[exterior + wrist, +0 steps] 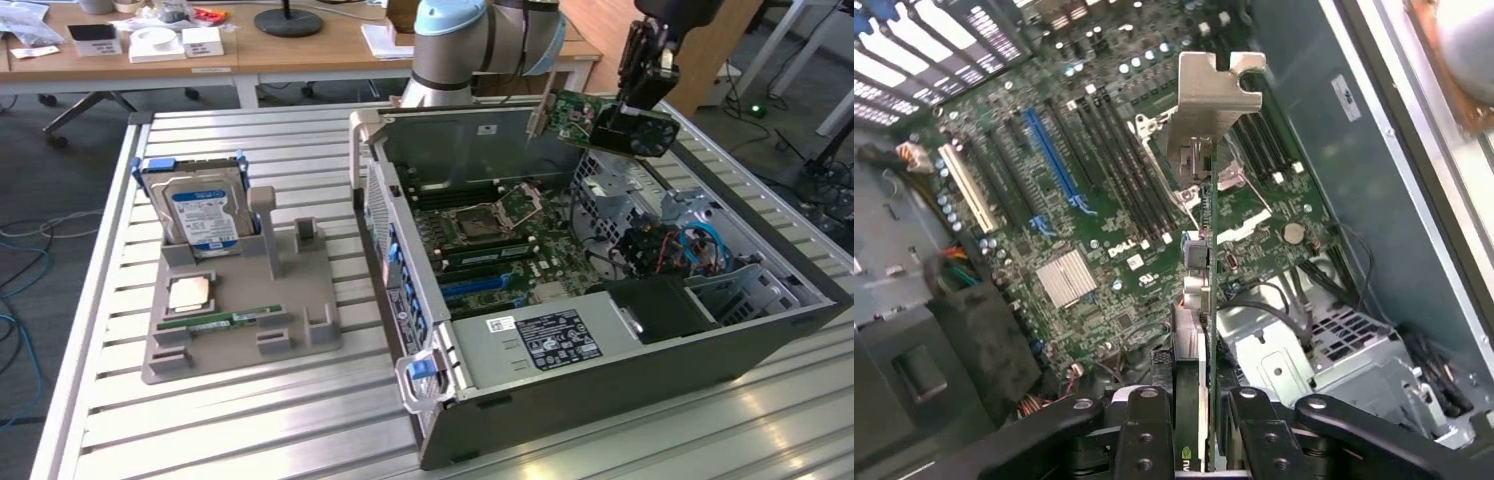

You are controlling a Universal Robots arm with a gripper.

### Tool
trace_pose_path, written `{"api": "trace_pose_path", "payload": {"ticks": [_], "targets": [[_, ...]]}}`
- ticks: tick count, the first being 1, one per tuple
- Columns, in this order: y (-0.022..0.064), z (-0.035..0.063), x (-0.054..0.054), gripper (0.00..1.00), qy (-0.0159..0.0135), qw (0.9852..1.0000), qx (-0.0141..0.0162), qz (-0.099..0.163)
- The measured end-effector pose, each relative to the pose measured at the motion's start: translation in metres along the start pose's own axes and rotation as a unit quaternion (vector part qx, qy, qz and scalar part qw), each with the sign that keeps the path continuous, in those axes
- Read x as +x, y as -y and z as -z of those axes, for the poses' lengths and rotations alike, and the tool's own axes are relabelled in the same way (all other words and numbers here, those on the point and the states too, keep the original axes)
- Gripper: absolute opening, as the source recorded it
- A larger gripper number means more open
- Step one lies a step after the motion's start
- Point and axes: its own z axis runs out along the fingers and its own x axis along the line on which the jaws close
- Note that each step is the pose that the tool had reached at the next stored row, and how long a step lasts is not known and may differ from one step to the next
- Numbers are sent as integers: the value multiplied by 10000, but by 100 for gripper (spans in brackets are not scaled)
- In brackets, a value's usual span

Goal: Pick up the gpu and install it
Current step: 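Insert the gpu into the slot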

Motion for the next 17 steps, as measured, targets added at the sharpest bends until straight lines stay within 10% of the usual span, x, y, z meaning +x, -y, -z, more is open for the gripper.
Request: {"api": "trace_pose_path", "payload": {"ticks": [17], "targets": [[0,-4,0,26,-27,9951,-4,993]]}}
